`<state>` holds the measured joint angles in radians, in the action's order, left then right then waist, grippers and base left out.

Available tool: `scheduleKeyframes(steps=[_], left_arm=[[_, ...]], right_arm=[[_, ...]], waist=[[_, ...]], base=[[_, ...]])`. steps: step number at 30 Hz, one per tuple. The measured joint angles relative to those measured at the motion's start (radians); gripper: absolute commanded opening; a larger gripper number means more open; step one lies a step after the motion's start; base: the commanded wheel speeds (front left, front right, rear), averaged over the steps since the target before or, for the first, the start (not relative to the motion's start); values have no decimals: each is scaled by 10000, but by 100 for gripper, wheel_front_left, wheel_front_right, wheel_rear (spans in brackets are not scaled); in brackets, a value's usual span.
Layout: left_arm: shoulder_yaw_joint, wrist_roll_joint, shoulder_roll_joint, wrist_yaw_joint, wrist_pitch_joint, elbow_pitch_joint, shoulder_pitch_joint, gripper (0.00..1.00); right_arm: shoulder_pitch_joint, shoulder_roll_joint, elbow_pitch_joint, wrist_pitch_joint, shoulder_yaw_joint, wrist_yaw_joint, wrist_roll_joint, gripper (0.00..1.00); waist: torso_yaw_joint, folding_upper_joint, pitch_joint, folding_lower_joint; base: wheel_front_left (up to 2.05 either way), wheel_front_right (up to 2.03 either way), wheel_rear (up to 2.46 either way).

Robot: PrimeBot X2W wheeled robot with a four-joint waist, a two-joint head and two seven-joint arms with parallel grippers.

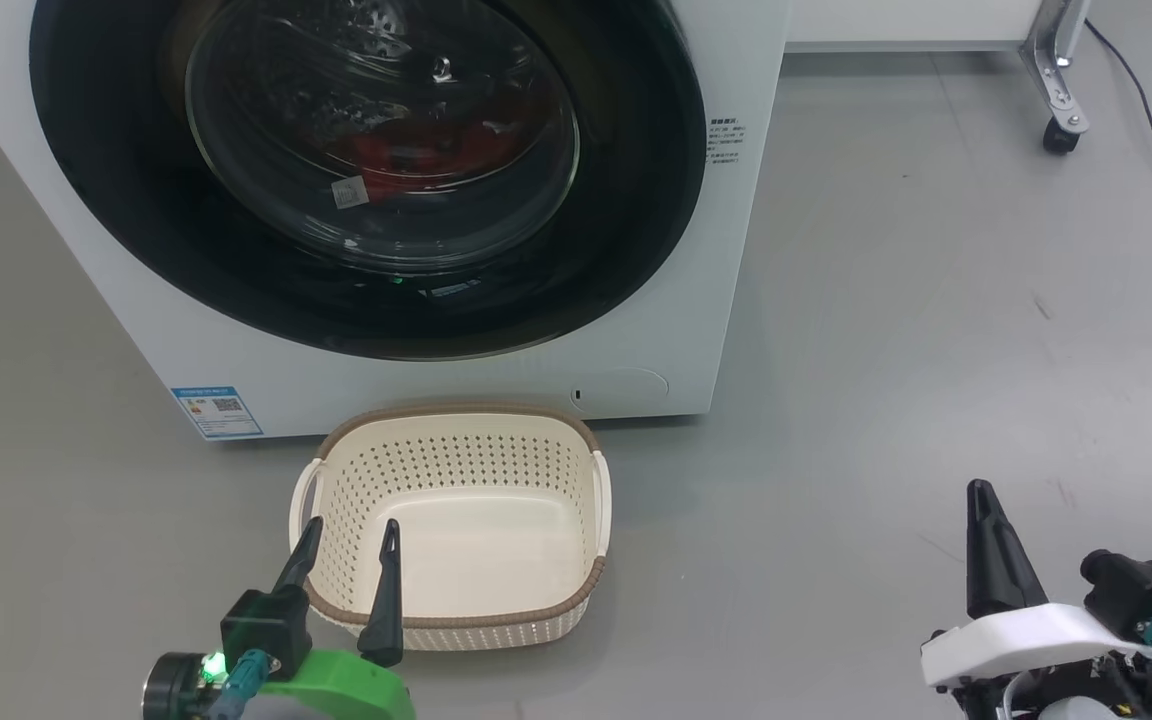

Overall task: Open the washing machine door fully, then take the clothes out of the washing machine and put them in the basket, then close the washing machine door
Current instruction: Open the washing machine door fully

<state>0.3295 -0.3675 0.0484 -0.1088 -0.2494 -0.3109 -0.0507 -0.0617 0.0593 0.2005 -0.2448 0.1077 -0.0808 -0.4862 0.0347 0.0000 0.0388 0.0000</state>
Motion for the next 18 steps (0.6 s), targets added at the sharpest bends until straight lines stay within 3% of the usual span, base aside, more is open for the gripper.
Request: scheduleKeyframes(steps=[8, 18], left_arm=[[48, 100, -6, 0, 0, 282, -233, 100], [274, 263, -17, 0, 0, 604, -822, 100]], right_arm=[[656, -148, 13, 92, -500, -240, -2201, 0], [2324, -148, 82, 1191, -1212, -324, -5010, 0]], waist=[[164, 0, 468, 0], [376, 0, 1295, 0]], base=[[0, 0, 0], [0, 0, 0]])
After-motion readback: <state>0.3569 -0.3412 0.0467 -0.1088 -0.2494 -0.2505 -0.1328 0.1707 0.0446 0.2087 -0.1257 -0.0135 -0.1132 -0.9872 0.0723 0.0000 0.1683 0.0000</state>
